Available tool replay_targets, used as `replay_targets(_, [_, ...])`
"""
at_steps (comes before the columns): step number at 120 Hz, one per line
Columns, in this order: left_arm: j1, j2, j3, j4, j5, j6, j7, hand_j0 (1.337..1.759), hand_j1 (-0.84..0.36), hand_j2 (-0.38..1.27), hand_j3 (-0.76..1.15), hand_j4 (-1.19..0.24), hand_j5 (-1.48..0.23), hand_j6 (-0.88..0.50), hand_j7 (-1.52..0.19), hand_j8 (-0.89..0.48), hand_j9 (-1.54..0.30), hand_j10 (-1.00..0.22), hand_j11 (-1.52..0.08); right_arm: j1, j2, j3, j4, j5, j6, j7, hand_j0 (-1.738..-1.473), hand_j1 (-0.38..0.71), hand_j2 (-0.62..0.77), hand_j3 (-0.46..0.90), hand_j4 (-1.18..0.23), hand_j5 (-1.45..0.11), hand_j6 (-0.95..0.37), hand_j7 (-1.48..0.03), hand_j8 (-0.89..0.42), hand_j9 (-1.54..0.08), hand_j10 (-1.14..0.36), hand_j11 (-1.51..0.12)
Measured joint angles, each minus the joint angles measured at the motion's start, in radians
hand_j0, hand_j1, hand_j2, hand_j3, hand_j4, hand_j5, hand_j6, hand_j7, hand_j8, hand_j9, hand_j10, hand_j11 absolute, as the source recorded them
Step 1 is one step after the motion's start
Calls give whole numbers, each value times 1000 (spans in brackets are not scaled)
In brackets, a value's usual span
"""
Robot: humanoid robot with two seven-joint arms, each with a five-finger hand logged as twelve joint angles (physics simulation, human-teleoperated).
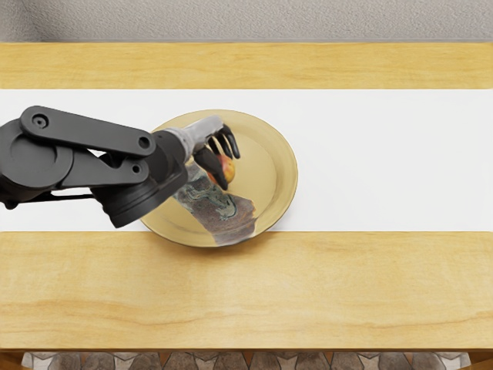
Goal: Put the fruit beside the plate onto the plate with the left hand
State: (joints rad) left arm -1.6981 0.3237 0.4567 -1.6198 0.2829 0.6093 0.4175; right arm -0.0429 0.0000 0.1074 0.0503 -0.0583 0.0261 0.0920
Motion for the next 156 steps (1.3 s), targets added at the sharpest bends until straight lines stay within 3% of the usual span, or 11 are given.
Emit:
replay_targets(38, [14, -6, 14, 24, -4, 2, -3, 1658, -222, 246, 0, -512, -685, -462, -675, -429, -677, -498, -678, 0, 0, 0, 0, 0, 0, 0, -1658, -303, -8, 0, -39, -50, -39, -50, -39, -50, -39, -50])
replay_targets(75, [12, -1, 13, 34, -10, 2, -3, 1658, -25, 97, 0, -320, -421, -309, -418, -302, -419, -317, -419, 0, 0, 0, 0, 0, 0, 0, -1658, -303, -7, 0, -39, -50, -39, -50, -39, -50, -39, -50])
replay_targets(99, [16, 158, -66, 13, -9, 2, -5, 1658, 22, 68, 0, -277, -361, -273, -360, -270, -360, -276, -360, 0, 0, 0, 0, 0, 0, 0, -1658, -303, -7, 0, -39, -50, -39, -50, -39, -50, -39, -50])
replay_targets(112, [54, 243, -151, -24, -3, 2, -6, 1658, 34, 61, 0, -266, -346, -264, -345, -262, -345, -265, -345, 0, 0, 0, 0, 0, 0, 0, -1658, -303, -7, 0, -39, -50, -39, -50, -39, -50, -39, -50])
replay_targets(116, [81, 289, -185, -34, -2, -2, -11, 1658, 36, 59, 0, -263, -343, -262, -342, -260, -342, -263, -342, 0, 0, 0, 0, 0, 0, 0, -1658, -303, -7, 0, -39, -50, -39, -50, -39, -50, -39, -50])
replay_targets(126, [245, 438, -330, -48, 1, -101, -24, 1658, 40, 56, 0, -258, -337, -257, -337, -256, -337, -258, -337, 0, 0, 0, -1, 0, 0, 0, -1658, -303, -7, 0, -39, -50, -39, -50, -39, -50, -39, -50])
replay_targets(140, [385, 583, -525, -57, 2, -324, -77, 1658, 44, 54, 0, -255, -332, -254, -332, -254, -332, -255, -332, 0, 0, 0, 0, 0, 0, 0, -1658, -303, -7, 0, -39, -50, -39, -50, -39, -50, -39, -50])
replay_targets(151, [623, 651, -737, -58, 0, -539, -102, 1658, 45, 53, 0, -254, -331, -254, -330, -254, -330, -255, -330, 0, 0, 0, 0, 0, 0, 0, -1658, -303, -7, 0, -39, -50, -39, -50, -39, -50, -39, -50])
replay_targets(156, [686, 678, -835, -58, -2, -633, -108, 1658, 46, 53, 0, -254, -330, -254, -330, -254, -330, -254, -330, 0, 0, 0, 0, 0, 0, 0, -1658, -303, -8, 0, -39, -50, -39, -50, -39, -50, -39, -50])
